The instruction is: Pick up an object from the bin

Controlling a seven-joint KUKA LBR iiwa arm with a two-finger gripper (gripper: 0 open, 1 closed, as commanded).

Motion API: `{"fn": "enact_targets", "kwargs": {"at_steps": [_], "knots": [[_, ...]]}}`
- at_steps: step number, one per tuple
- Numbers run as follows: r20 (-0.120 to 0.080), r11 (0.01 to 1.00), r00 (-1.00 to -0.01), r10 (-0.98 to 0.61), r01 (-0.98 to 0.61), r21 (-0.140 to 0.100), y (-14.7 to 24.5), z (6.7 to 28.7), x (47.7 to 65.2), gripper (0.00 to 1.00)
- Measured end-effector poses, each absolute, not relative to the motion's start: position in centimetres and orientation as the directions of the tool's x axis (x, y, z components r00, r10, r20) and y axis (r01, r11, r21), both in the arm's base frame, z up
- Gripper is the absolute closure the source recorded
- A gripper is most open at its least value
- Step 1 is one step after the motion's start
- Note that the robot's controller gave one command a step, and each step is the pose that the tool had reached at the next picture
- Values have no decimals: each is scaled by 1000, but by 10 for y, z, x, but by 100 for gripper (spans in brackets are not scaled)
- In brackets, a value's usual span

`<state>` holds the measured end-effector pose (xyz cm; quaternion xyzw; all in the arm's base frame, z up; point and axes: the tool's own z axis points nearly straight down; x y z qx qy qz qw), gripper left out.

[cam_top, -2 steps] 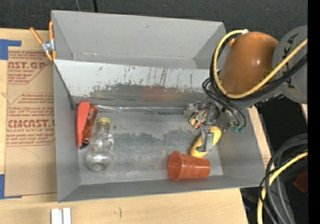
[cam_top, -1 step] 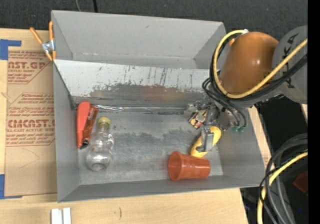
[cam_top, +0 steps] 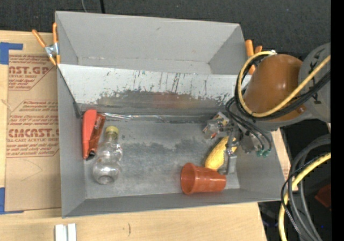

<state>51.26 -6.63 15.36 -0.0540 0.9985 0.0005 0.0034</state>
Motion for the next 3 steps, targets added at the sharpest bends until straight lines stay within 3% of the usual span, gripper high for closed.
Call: {"fn": "enact_targets", "kwargs": {"at_steps": [1, 2, 3], "knots": [[5, 990, -990, -141, -141, -4, -73, 108, 492, 0], [-10, 902, -902, -432, -432, -3, -84, 70, 492, 100], [-10, 902, -902, -432, -432, -3, -84, 70, 492, 100]]}}
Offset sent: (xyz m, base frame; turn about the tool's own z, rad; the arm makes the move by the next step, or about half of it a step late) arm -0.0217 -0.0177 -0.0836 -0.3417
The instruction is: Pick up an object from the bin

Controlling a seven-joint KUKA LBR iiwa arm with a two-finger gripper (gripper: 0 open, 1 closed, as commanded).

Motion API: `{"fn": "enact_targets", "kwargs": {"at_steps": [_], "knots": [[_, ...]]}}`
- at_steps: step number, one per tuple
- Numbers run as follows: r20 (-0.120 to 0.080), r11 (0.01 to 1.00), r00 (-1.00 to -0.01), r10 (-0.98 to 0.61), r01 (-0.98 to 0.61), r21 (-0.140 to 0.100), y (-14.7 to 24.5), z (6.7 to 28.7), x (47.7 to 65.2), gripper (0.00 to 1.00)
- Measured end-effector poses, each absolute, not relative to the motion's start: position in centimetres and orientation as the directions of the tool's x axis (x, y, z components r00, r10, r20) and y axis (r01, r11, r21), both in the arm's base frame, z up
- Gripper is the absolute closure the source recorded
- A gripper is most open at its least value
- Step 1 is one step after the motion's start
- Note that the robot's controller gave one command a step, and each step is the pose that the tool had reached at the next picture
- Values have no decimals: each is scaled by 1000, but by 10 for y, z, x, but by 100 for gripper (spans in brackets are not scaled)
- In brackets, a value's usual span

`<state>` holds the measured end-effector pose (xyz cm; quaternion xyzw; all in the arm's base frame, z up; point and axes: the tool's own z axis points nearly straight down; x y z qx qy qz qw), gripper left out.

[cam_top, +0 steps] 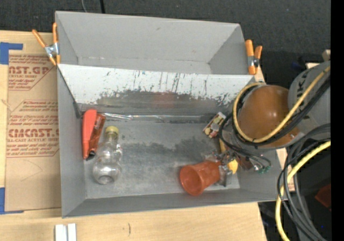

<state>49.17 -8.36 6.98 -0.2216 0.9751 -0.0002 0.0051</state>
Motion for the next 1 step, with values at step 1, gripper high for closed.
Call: {"fn": "enact_targets", "kwargs": {"at_steps": [1], "knots": [[-17, 897, -897, -442, -442, -8, -92, 250, 482, 100]]}}
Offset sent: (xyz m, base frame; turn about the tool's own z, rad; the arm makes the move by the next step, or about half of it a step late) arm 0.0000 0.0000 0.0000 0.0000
